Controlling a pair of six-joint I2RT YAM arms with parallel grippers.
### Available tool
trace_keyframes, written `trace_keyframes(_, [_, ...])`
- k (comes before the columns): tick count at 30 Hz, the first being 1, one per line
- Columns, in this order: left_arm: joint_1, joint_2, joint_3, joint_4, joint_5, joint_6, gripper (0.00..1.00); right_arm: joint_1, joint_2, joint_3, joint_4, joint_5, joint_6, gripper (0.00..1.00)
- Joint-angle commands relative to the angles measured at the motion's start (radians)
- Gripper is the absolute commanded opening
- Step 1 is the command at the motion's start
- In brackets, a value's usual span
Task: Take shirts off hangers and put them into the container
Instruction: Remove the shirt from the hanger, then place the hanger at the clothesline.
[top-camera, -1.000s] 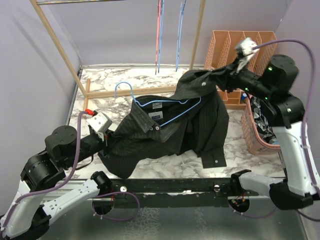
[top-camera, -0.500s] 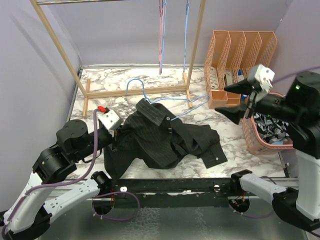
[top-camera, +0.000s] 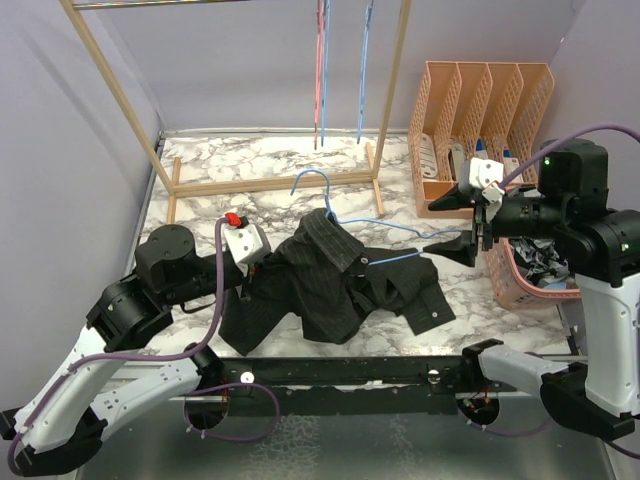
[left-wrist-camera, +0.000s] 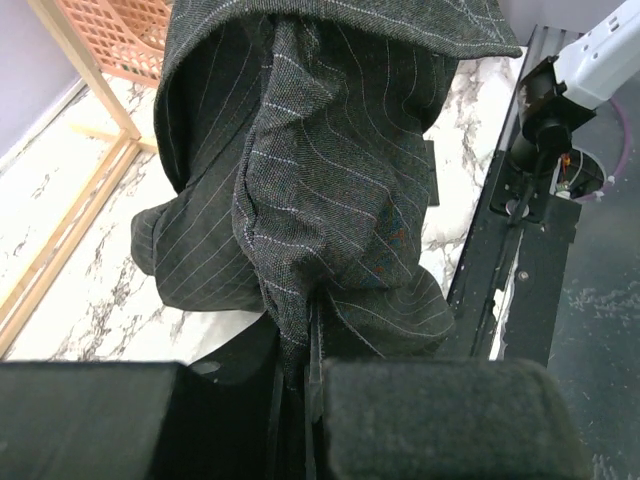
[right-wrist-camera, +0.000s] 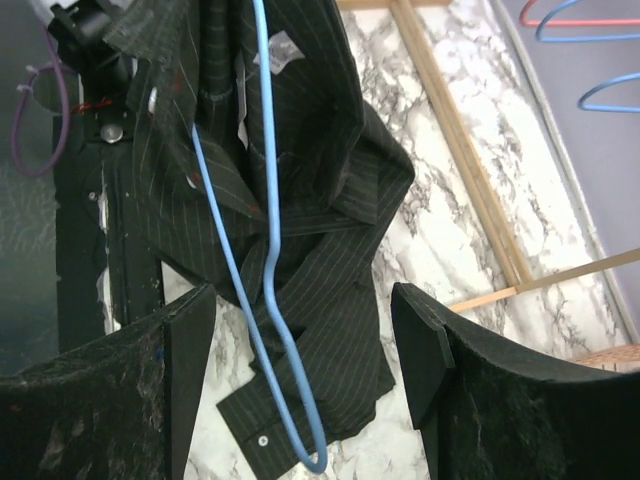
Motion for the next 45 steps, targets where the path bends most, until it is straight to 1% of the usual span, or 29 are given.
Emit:
trace_keyframes(1, [0.002,-0.004,0.013,0.085,0.069,0.014,0.00,-0.003,0.003,-0.020,-0.052,-0.043,-0.055,0.70])
trace_keyframes(4, [0.002,-0.002,0.010,0.097,0.069,0.010,0.00,-0.003,0.012,-0.035,-0.052,-0.065,-0.057,0.65])
trace_keyframes(5, [0.002,-0.001,0.008,0.102,0.068,0.009,0.00,-0.003,0.014,-0.043,-0.053,-0.070,-0.057,0.59])
trace_keyframes(6, [0.002,0.000,0.006,0.106,0.062,0.006,0.00,-0.004,0.016,-0.050,-0.053,-0.071,-0.057,0.46])
trace_keyframes(7, [0.002,0.000,0.005,0.111,0.056,0.005,0.00,-0.003,0.019,-0.056,-0.053,-0.068,-0.056,0.26])
trace_keyframes(8, [0.001,0.001,0.001,0.117,0.042,0.002,0.00,-0.004,0.024,-0.058,-0.052,-0.058,-0.050,0.05])
trace_keyframes(9, [0.001,0.000,-0.004,0.126,0.008,-0.004,0.00,-0.003,0.031,-0.058,-0.052,-0.046,-0.042,0.01])
trace_keyframes(10, [0.002,-0.001,-0.011,0.136,-0.031,-0.012,0.00,-0.003,0.035,-0.060,-0.052,-0.035,-0.038,0.01])
trace_keyframes(12, [0.002,0.000,-0.025,0.150,-0.131,-0.030,0.23,-0.003,0.046,-0.052,-0.052,-0.015,-0.022,0.01])
trace_keyframes(13, [0.002,0.001,-0.031,0.152,-0.176,-0.030,0.26,-0.003,0.054,-0.039,-0.052,-0.001,-0.011,0.01])
trace_keyframes(14, [0.002,0.002,-0.039,0.151,-0.224,-0.033,0.36,-0.003,0.062,-0.024,-0.052,0.017,0.001,0.01])
trace_keyframes(15, [0.002,0.000,-0.050,0.153,-0.289,-0.045,0.48,-0.003,0.071,-0.004,-0.052,0.034,0.013,0.01])
trace_keyframes(16, [0.002,-0.002,-0.064,0.152,-0.355,-0.061,0.56,-0.003,0.079,0.016,-0.052,0.053,0.023,0.01])
trace_keyframes(19, [0.002,-0.015,-0.114,0.152,-0.533,-0.096,0.63,-0.003,0.115,0.097,-0.052,0.110,0.065,0.01])
trace_keyframes(23, [0.002,-0.055,-0.190,0.152,-0.695,-0.122,0.64,-0.003,0.174,0.213,-0.052,0.141,0.117,0.01])
trace_keyframes(26, [0.002,-0.127,-0.233,0.160,-0.786,-0.167,0.62,-0.003,0.225,0.295,-0.042,0.138,0.159,0.01])
trace_keyframes(28, [0.002,-0.202,-0.274,0.185,-0.793,-0.175,0.58,-0.003,0.259,0.362,-0.029,0.160,0.183,0.01])
trace_keyframes(30, [0.002,-0.280,-0.313,0.210,-0.786,-0.189,0.58,-0.003,0.280,0.402,-0.001,0.175,0.208,0.01])
trace_keyframes(32, [0.001,-0.354,-0.355,0.231,-0.778,-0.200,0.57,-0.003,0.290,0.413,0.066,0.169,0.267,0.01])
trace_keyframes(35, [0.002,-0.421,-0.407,0.238,-0.799,-0.218,0.54,-0.004,0.311,0.420,0.181,0.139,0.363,0.01])
trace_keyframes(37, [0.002,-0.446,-0.440,0.239,-0.807,-0.233,0.52,-0.004,0.339,0.424,0.276,0.122,0.450,0.01])
trace_keyframes(39, [0.002,-0.454,-0.467,0.239,-0.805,-0.245,0.51,-0.003,0.392,0.457,0.335,0.102,0.507,0.01])
trace_keyframes(42, [0.002,-0.446,-0.499,0.247,-0.791,-0.260,0.49,-0.003,0.490,0.541,0.383,0.115,0.539,0.01])
trace_keyframes(45, [0.002,-0.418,-0.488,0.249,-0.789,-0.264,0.47,-0.003,0.569,0.608,0.448,0.154,0.566,0.01])
